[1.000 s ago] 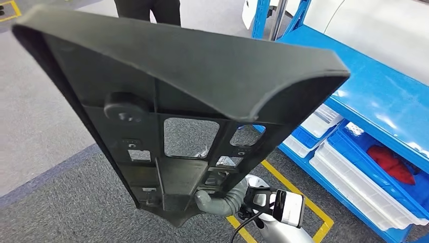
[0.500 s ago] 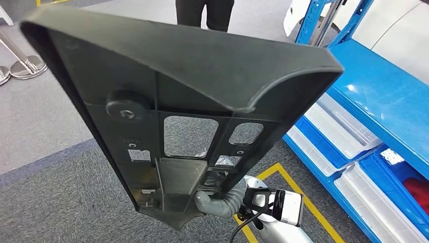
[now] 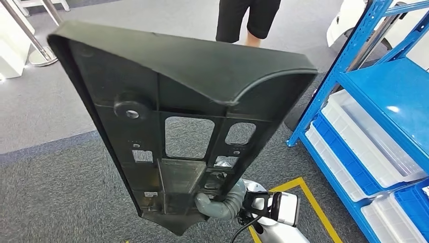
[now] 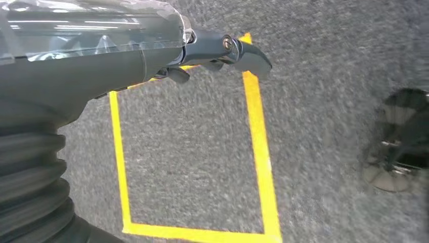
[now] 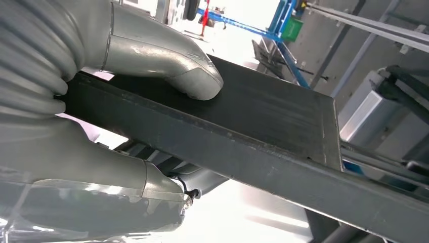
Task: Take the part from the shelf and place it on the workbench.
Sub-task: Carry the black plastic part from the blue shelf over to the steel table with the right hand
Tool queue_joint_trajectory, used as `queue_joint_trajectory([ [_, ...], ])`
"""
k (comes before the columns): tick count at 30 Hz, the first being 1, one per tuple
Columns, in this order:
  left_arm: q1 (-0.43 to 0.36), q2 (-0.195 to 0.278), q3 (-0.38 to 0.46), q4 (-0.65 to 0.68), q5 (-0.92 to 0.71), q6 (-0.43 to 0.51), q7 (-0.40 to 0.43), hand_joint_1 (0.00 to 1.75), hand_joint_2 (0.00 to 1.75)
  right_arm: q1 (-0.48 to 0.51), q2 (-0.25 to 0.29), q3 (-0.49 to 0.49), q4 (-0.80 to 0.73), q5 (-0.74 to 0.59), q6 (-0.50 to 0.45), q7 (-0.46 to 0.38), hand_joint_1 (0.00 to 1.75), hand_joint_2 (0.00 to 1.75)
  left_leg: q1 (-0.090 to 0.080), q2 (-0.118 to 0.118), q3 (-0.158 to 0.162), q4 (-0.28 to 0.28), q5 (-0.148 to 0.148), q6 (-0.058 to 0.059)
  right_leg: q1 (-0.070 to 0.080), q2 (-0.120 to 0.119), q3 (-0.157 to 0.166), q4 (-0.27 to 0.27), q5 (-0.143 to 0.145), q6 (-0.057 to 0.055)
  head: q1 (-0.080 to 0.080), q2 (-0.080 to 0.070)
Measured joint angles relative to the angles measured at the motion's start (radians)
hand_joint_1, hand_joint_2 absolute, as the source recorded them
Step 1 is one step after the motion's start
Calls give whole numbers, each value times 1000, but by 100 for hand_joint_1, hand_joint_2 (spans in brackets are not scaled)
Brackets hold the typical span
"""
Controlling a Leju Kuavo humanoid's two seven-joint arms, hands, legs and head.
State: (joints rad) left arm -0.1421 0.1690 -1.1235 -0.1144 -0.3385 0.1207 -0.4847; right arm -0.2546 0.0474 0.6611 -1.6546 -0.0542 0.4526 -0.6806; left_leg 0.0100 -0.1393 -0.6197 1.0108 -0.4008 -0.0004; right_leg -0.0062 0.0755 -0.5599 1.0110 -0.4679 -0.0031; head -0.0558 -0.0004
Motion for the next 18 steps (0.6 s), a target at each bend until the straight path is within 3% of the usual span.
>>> queue_joint_trajectory([
  [1,2,-1,-1,0,0,1,0,0,175,1,0,0,0,0,2,0,175,175,-1,6,-2,2,-2,-5,-1,-12,5,-8,4,-5,0,0],
  [3,1,-2,-2,0,0,4,-1,0,175,2,0,0,-1,0,6,0,175,175,-4,54,-26,53,-35,-10,-5,-42,14,-25,11,-16,0,0],
  [5,-4,-2,-4,0,0,8,-2,0,175,5,-1,-1,-1,2,10,0,175,175,-2,110,-84,180,-101,-16,-1,-74,17,-29,11,-22,0,0],
  [7,-3,-3,-6,0,0,9,-4,0,175,9,-4,-2,0,4,11,0,175,175,4,126,-127,276,-134,-23,2,-104,16,-28,9,-22,0,0],
  [8,-2,-3,-8,0,0,9,-5,0,175,11,-5,-2,0,5,10,0,175,175,6,130,-121,270,-123,-26,3,-118,17,-27,7,-21,0,0],
  [9,0,-3,-8,0,0,9,-5,0,175,11,-6,-2,0,5,10,0,175,175,8,137,-93,222,-96,-27,3,-131,18,-26,5,-18,0,0],
  [11,-1,-2,-9,0,0,9,-6,0,175,11,-6,-2,0,5,10,0,175,175,6,172,-11,79,-41,-24,5,-155,21,-20,-3,-11,0,0],
  [12,-3,-2,-9,0,0,10,-6,0,175,11,-7,-2,0,5,10,0,175,175,2,186,16,30,-29,-17,6,-164,22,-17,-7,-5,0,0],
  [13,-4,-1,-9,0,0,10,-6,0,175,11,-7,-2,0,5,10,0,175,175,-2,194,28,5,-26,-10,8,-173,23,-15,-10,0,0,0],
  [15,-2,-1,-10,0,0,11,-7,0,175,11,-8,-2,-1,6,10,0,175,175,-6,177,27,0,-29,4,9,-189,26,-14,-15,10,0,0],
  [16,0,0,-10,0,0,10,-7,0,175,11,-8,-2,-1,6,10,0,175,175,-4,168,27,-3,-27,10,7,-184,27,-11,-19,16,0,0],
  [18,-1,0,-10,0,0,10,-7,0,175,11,-8,-2,-3,6,10,0,175,175,0,149,30,-8,-23,21,1,-140,8,39,-55,26,0,0],
])
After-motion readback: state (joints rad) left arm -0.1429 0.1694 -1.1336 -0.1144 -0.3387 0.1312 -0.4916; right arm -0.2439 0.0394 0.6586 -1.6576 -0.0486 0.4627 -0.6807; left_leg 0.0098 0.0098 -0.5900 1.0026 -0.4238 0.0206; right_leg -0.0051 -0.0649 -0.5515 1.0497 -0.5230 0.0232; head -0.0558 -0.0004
